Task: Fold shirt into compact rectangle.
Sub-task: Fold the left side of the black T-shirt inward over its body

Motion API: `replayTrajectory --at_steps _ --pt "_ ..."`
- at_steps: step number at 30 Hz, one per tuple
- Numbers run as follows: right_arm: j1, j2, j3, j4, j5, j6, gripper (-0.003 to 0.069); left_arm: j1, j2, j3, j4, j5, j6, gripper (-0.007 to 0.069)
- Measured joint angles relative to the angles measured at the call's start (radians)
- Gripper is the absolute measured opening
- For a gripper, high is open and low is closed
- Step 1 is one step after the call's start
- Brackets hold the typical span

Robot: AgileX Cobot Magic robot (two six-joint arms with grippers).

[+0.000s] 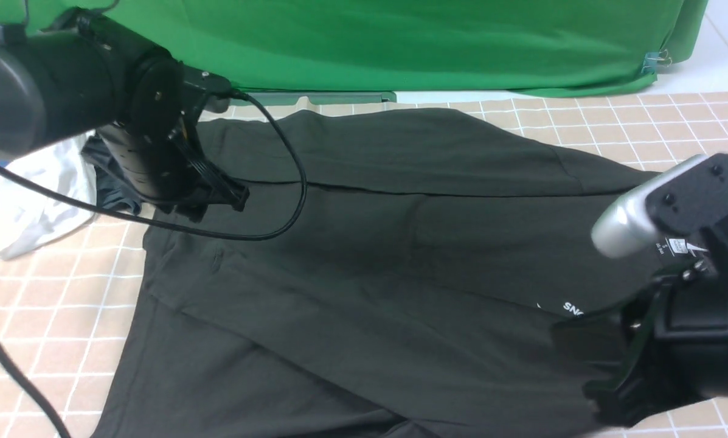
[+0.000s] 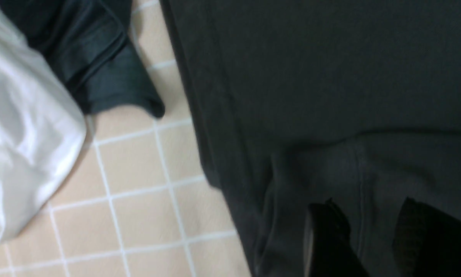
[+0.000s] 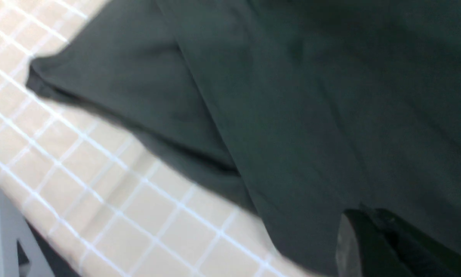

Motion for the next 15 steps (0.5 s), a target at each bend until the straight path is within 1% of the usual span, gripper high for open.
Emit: replayTrajectory --at_steps 2,4,5,6,8,9,10,12,13,15 --pt "-0.041 0.012 -0.062 -0.013 0.122 0.001 0.0041 0.000 -0.044 0.006 -0.026 0.069 0.000 0.0236" --pt "-0.089 0.022 -0.110 -0.022 0.224 -0.006 0.0042 0.000 -0.126 0.046 -0.086 0.077 0.003 0.0178" --pt "-0.102 0.025 -0.120 -0.025 0.245 -0.009 0.0042 0.000 -0.153 0.063 -0.120 0.074 0.006 0.0156" --pt "-0.125 0.030 -0.127 -0.030 0.280 -0.017 0.0043 0.000 -0.220 0.103 -0.176 0.065 0.018 0.0101" --pt "-0.146 0.039 -0.126 -0.037 0.310 -0.030 0.0050 0.000 -0.297 0.178 -0.261 0.058 0.031 0.0046" --pt "-0.148 0.045 -0.122 -0.031 0.319 -0.032 0.0062 0.000 -0.341 0.216 -0.296 0.058 0.033 0.0031" --pt "-0.147 0.056 -0.113 -0.020 0.320 -0.033 0.0083 0.000 -0.386 0.284 -0.346 0.058 0.038 0.0016" --pt "-0.131 0.078 -0.090 0.011 0.313 -0.036 0.0155 0.000 -0.435 0.373 -0.381 0.058 0.039 0.0015" --pt "-0.126 0.088 -0.083 0.019 0.308 -0.040 0.0174 0.000 -0.442 0.392 -0.383 0.058 0.039 0.0015" --pt "-0.076 0.140 -0.038 0.051 0.252 -0.054 0.0308 0.000 -0.461 0.497 -0.388 0.030 0.036 0.0015"
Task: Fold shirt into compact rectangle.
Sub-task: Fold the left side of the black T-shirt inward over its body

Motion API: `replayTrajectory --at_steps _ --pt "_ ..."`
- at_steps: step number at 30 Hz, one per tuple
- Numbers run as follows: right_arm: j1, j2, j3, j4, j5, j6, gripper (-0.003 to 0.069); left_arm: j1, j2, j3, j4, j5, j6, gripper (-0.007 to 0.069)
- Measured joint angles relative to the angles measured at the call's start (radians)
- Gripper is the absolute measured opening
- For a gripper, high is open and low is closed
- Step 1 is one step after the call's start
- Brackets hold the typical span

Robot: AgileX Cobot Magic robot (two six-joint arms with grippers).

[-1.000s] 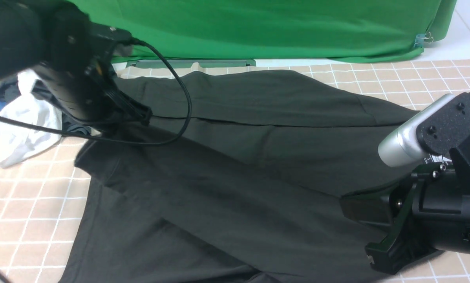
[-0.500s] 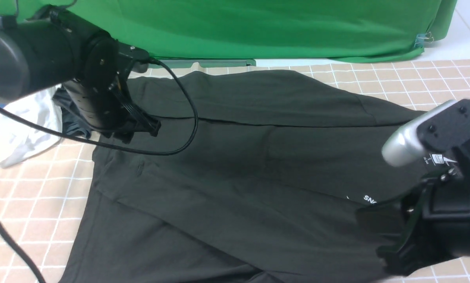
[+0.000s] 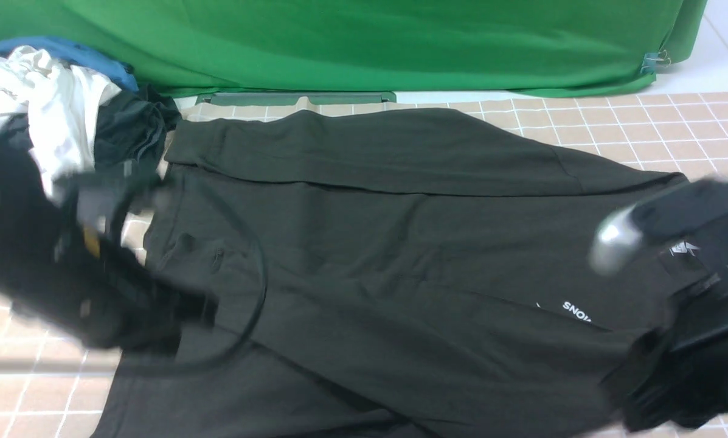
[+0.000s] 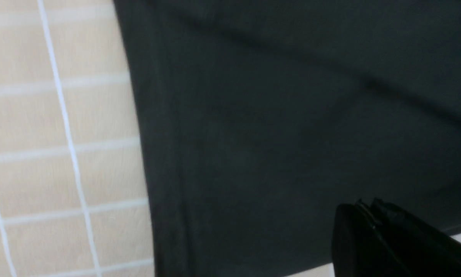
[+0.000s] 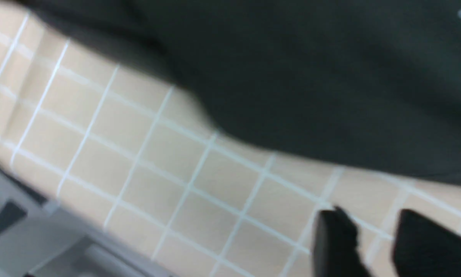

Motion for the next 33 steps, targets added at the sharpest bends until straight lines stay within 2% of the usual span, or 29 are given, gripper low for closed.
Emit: replayTrajectory --at_steps 2,6,8,13,20,21,22,23,24,25,26,27,29,33 --pt "0.048 0.062 0.031 0.010 -0.052 -0.003 0.0407 0.000 0.004 0.068 0.005 -0.048 -0.021 0.0015" --pt "0.110 0.209 0.050 0.005 -0.108 -0.005 0.0514 0.000 0.042 0.130 0.015 -0.131 -0.070 0.0015" --pt "0.122 0.275 0.052 -0.012 -0.135 -0.005 0.0541 0.000 0.069 0.134 0.015 -0.149 -0.072 0.0017" --pt "0.127 0.401 0.053 -0.047 -0.234 -0.006 0.0570 0.000 0.139 0.137 0.016 -0.188 -0.080 0.0018" --pt "0.127 0.481 0.053 -0.095 -0.368 -0.006 0.0572 0.000 0.175 0.138 0.016 -0.231 -0.080 0.0018" --pt "0.127 0.497 0.053 -0.115 -0.401 -0.006 0.0541 0.000 0.177 0.138 0.016 -0.236 -0.080 0.0018" --pt "0.127 0.499 0.053 -0.117 -0.401 -0.006 0.0541 0.000 0.177 0.138 0.016 -0.237 -0.080 0.0018" --pt "0.127 0.506 0.053 -0.132 -0.416 -0.005 0.0503 0.000 0.177 0.138 0.016 -0.237 -0.080 0.0018" --pt "0.127 0.509 0.053 -0.157 -0.430 -0.005 0.0385 0.000 0.177 0.138 0.016 -0.237 -0.080 0.0018" --pt "0.127 0.509 0.053 -0.160 -0.432 -0.005 0.0368 0.000 0.177 0.138 0.016 -0.237 -0.080 0.0018" --pt "0.127 0.509 0.053 -0.174 -0.436 -0.005 0.0216 0.000 0.177 0.138 0.016 -0.237 -0.080 0.0018" --pt "0.127 0.509 0.053 -0.183 -0.435 -0.005 0.0141 0.000 0.177 0.138 0.016 -0.237 -0.080 0.0018" --pt "0.127 0.503 0.053 -0.198 -0.417 -0.005 0.0087 0.000 0.177 0.138 0.016 -0.236 -0.080 0.0018" --pt "0.127 0.471 0.050 -0.203 -0.302 -0.005 0.0088 0.000 0.177 0.138 0.016 -0.221 -0.080 0.0018"
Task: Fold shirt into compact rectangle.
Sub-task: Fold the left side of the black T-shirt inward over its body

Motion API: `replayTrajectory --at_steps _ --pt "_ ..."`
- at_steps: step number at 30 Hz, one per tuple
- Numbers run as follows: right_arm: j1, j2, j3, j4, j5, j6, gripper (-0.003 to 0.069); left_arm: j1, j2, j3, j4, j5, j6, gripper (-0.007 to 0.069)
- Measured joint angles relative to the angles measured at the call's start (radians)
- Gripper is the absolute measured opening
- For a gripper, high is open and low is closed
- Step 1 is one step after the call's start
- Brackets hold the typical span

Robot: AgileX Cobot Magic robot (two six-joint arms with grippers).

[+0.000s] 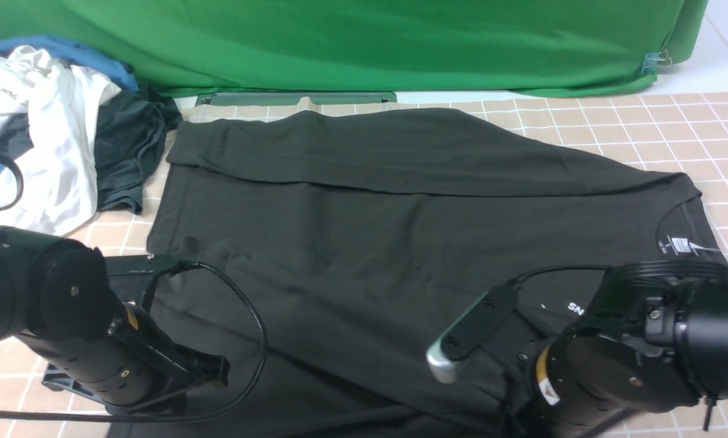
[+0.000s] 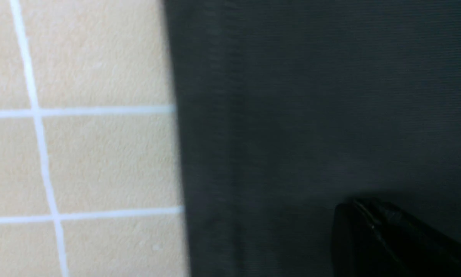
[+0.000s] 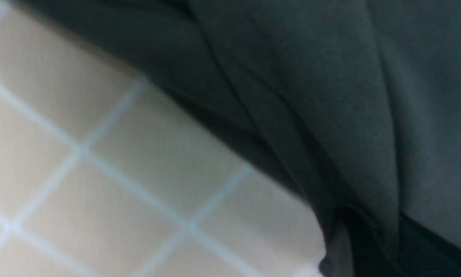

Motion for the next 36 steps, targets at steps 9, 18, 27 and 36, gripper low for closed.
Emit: replayTrajectory --at_steps 9,18,27,36 --pt "0.000 -0.144 0.000 0.030 0.186 0.018 0.0088 0.000 0.000 0.000 0.005 0.027 0.004 0.0018" --pt "0.000 -0.144 0.000 0.093 0.236 0.018 0.0232 0.000 -0.080 0.000 0.000 0.155 0.004 0.0018" --pt "0.000 -0.144 0.000 0.098 0.260 0.018 0.0401 0.000 -0.278 0.048 -0.005 0.289 0.004 0.0046" --pt "0.001 -0.144 0.000 0.098 0.258 -0.004 0.0407 0.000 -0.242 0.121 0.024 0.194 -0.051 0.0409"
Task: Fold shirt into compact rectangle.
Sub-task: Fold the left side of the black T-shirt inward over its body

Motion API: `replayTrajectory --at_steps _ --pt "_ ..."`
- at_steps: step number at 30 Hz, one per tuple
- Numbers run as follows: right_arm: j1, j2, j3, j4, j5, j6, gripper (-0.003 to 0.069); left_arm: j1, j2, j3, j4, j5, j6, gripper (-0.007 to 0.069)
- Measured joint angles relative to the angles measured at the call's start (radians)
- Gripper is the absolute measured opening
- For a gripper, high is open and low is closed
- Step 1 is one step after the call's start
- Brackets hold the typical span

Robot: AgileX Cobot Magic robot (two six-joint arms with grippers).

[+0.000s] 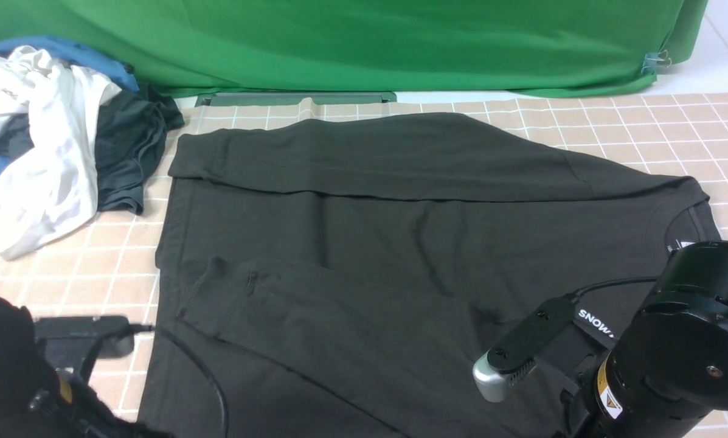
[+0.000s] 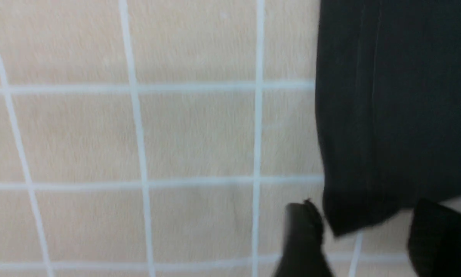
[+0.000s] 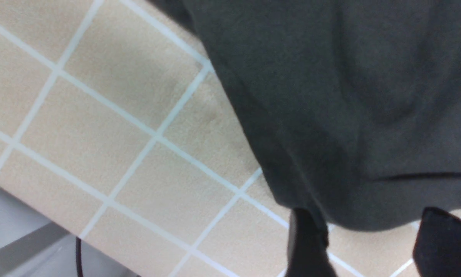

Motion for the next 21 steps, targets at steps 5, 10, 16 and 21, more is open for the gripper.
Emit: replayTrajectory --at_steps 5,10,16,21 --pt "0.000 -0.001 0.000 0.000 -0.020 -0.024 0.0407 0.000 0.084 0.000 -0.018 -0.078 -0.013 0.0527" --pt "0.000 -0.001 0.000 0.000 -0.025 -0.026 0.0407 0.000 0.178 0.000 -0.036 -0.077 -0.012 0.0476" --pt "0.000 -0.001 0.000 0.000 -0.025 -0.031 0.0407 0.000 0.196 -0.007 -0.056 -0.049 0.061 0.0098" --pt "0.000 -0.001 0.000 -0.001 -0.013 -0.045 0.0407 0.000 0.110 -0.036 -0.027 0.062 0.093 0.0025"
